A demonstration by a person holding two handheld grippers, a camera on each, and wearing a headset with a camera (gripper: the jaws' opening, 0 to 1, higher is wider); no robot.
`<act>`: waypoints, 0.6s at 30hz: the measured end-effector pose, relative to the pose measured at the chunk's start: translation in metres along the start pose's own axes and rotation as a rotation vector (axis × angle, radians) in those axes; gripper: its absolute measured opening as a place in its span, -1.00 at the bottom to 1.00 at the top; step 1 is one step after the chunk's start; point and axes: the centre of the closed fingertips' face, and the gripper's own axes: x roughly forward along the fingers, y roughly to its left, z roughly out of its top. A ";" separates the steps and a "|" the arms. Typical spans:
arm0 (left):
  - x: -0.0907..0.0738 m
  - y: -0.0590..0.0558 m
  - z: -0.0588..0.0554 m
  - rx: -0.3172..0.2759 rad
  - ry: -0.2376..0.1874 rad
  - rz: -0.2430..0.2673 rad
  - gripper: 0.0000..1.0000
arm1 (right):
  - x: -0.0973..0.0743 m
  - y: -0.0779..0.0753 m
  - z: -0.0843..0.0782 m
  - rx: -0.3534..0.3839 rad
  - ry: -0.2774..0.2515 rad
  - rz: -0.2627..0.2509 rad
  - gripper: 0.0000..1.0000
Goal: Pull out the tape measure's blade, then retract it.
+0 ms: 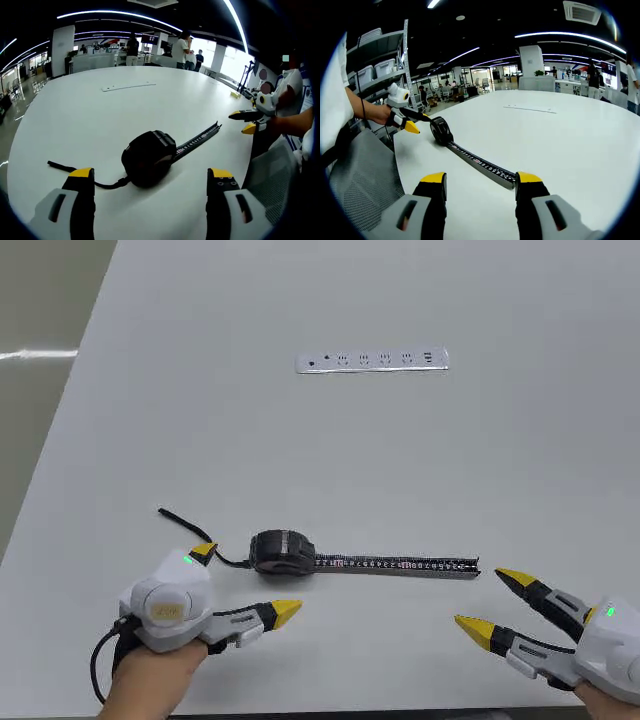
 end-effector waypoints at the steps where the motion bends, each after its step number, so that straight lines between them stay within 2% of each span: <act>1: 0.001 0.000 0.001 -0.010 0.003 0.004 0.85 | 0.000 0.000 0.000 -0.002 0.001 0.000 0.10; 8: 0.011 -0.004 0.002 -0.041 0.015 0.022 0.88 | 0.001 -0.006 0.003 -0.003 -0.003 -0.003 0.10; 17: 0.019 0.002 0.002 -0.113 0.020 0.082 0.90 | 0.003 -0.009 0.003 -0.004 -0.002 0.003 0.10; 18: 0.020 0.003 0.002 -0.138 0.020 0.085 0.90 | 0.003 -0.009 0.002 -0.004 -0.002 0.004 0.10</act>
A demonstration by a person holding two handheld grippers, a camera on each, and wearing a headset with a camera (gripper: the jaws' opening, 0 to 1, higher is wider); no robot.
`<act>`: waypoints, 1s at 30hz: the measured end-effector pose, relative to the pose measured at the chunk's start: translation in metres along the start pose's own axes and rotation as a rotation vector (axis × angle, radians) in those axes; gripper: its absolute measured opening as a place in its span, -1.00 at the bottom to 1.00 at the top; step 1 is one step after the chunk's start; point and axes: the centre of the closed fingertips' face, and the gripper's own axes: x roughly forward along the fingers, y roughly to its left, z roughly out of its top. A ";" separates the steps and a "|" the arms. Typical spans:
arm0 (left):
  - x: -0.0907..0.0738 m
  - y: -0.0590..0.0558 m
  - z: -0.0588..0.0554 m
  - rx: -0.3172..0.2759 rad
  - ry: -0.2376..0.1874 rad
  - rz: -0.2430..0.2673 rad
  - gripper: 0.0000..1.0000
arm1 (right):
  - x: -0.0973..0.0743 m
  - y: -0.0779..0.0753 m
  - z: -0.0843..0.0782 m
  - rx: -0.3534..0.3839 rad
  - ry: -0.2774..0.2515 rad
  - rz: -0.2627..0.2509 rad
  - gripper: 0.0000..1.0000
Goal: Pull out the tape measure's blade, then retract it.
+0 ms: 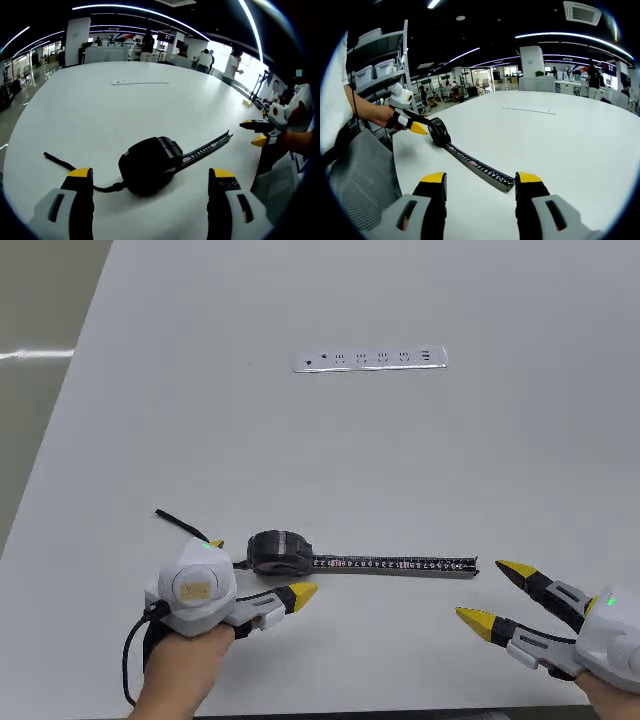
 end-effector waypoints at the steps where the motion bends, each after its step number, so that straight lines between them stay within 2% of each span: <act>1: 0.001 0.000 0.002 -0.021 -0.009 -0.001 0.90 | 0.000 0.000 0.000 0.001 0.000 0.001 0.10; 6: 0.006 0.003 0.000 -0.029 0.002 0.038 0.91 | 0.001 -0.003 0.000 0.003 0.003 0.004 0.10; 12: 0.013 -0.002 0.002 -0.018 0.006 0.056 0.90 | 0.002 -0.008 0.000 0.002 0.002 0.004 0.10; 13: 0.014 -0.001 0.002 -0.037 0.004 0.066 0.90 | 0.002 -0.008 0.000 0.003 0.002 0.008 0.10; 17: 0.018 -0.005 -0.002 -0.031 0.017 0.072 0.90 | 0.003 -0.009 -0.002 0.001 0.006 0.013 0.10; 25: 0.021 -0.004 -0.003 -0.086 0.019 0.100 0.89 | 0.004 -0.012 -0.003 -0.001 0.011 0.019 0.10; 28: 0.023 -0.002 -0.005 -0.126 0.019 0.107 0.87 | 0.005 -0.014 -0.003 -0.003 0.013 0.022 0.10; 30: 0.024 -0.001 -0.007 -0.127 0.025 0.115 0.87 | 0.005 -0.015 -0.002 0.000 0.010 0.021 0.10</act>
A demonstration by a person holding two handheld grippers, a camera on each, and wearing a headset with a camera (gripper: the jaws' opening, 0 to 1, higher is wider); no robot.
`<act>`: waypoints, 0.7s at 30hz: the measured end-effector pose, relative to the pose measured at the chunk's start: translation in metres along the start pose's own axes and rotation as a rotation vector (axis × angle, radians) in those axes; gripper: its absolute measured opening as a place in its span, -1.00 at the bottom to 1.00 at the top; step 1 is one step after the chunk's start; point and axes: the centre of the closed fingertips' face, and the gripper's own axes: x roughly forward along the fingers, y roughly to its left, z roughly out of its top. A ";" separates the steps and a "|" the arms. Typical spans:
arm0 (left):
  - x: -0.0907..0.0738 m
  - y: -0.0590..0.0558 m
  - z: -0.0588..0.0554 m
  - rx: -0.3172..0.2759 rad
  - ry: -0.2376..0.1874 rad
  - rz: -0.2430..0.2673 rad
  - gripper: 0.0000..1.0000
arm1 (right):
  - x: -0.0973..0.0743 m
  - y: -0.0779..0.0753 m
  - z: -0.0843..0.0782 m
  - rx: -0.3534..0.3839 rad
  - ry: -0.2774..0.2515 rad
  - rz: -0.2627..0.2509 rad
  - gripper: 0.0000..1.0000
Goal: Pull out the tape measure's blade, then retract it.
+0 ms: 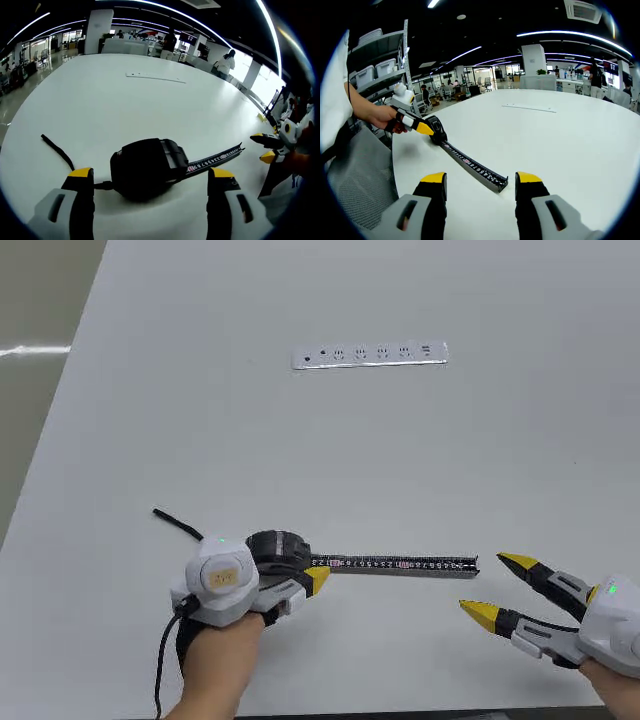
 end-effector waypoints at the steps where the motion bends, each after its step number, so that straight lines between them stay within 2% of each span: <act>1: 0.001 0.000 -0.002 -0.005 0.007 0.005 0.87 | 0.000 -0.002 -0.001 0.000 0.001 -0.001 0.09; 8: 0.004 -0.001 -0.001 -0.041 0.000 0.021 0.88 | 0.002 -0.005 -0.004 -0.003 0.008 0.006 0.08; 21: 0.011 -0.003 -0.001 -0.069 0.012 0.053 0.87 | 0.004 -0.008 -0.008 -0.005 0.019 0.007 0.09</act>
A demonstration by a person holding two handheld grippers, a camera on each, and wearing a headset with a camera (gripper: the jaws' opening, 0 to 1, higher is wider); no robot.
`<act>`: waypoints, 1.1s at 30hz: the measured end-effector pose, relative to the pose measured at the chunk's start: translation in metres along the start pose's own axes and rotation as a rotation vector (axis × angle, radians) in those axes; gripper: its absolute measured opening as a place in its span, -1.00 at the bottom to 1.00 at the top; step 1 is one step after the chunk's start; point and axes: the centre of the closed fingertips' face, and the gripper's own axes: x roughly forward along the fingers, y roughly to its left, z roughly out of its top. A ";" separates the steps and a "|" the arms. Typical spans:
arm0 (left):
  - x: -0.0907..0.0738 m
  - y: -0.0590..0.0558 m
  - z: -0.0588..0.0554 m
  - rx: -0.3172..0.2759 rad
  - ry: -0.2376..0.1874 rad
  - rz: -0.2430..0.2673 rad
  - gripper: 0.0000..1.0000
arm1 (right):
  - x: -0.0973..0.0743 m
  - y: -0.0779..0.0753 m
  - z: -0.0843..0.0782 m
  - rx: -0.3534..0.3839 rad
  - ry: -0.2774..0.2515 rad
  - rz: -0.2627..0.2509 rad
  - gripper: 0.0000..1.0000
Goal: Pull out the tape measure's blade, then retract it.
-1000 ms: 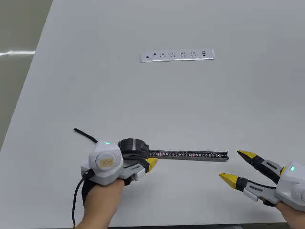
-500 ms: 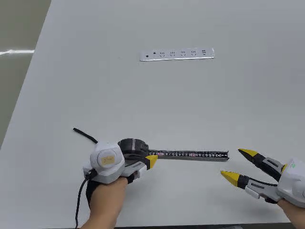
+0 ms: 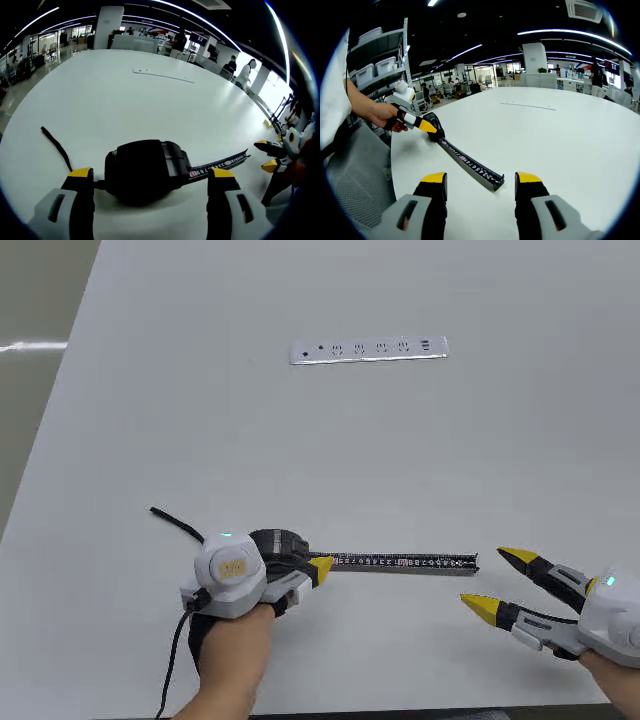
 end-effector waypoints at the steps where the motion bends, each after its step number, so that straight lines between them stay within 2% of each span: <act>1: 0.000 0.000 0.000 -0.004 0.001 0.001 0.87 | 0.000 0.000 0.000 0.001 0.001 0.000 0.09; 6: 0.003 0.000 -0.001 -0.013 0.006 0.011 0.86 | 0.001 -0.001 0.000 0.000 0.004 0.002 0.09; 8: 0.003 -0.001 0.000 -0.040 0.006 0.016 0.86 | 0.002 -0.002 -0.001 0.002 0.004 0.004 0.09; 12: 0.005 -0.003 -0.001 -0.022 0.011 0.017 0.85 | 0.003 -0.002 -0.002 0.002 0.006 0.007 0.09; 15: 0.007 -0.001 -0.002 -0.048 0.016 0.023 0.84 | 0.004 -0.003 -0.003 0.005 0.005 0.009 0.09; 33: 0.012 -0.002 -0.001 -0.088 0.016 0.057 0.71 | 0.012 -0.006 -0.005 0.002 0.014 0.026 0.07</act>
